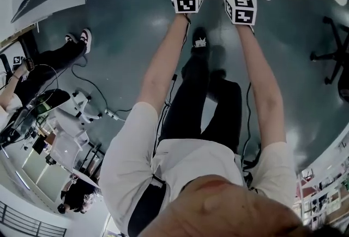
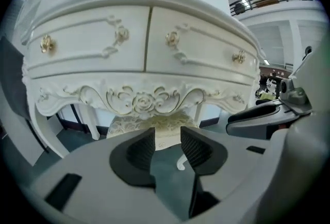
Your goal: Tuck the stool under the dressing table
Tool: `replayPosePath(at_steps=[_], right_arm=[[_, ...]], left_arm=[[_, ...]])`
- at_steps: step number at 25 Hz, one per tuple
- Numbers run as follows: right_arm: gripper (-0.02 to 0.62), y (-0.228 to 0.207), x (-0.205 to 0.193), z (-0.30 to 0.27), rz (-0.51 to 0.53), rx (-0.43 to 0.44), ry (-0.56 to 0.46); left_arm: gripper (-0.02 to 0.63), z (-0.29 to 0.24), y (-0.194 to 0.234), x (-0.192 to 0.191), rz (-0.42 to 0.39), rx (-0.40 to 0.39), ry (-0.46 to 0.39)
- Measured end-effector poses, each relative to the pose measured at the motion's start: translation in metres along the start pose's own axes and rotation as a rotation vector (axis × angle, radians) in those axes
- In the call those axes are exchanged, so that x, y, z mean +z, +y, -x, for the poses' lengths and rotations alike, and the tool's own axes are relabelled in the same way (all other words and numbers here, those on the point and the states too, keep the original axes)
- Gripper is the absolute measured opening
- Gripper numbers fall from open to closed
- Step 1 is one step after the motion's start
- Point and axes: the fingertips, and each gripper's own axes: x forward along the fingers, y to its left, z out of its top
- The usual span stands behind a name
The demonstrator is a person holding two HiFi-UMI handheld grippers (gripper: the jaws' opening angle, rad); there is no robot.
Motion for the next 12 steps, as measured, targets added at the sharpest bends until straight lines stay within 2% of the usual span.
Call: replayPosePath(at_steps=[7, 12], right_arm=[[0.150, 0.047, 0.041, 0.109, -0.046, 0.018, 0.054], [0.150, 0.073, 0.058, 0.178, -0.028, 0.036, 0.110]], left_arm=[[0.163, 0.100, -0.029, 0.074, -0.004, 0.039, -0.009], [0.164, 0.173, -0.049, 0.109, 0.036, 0.037, 0.014]])
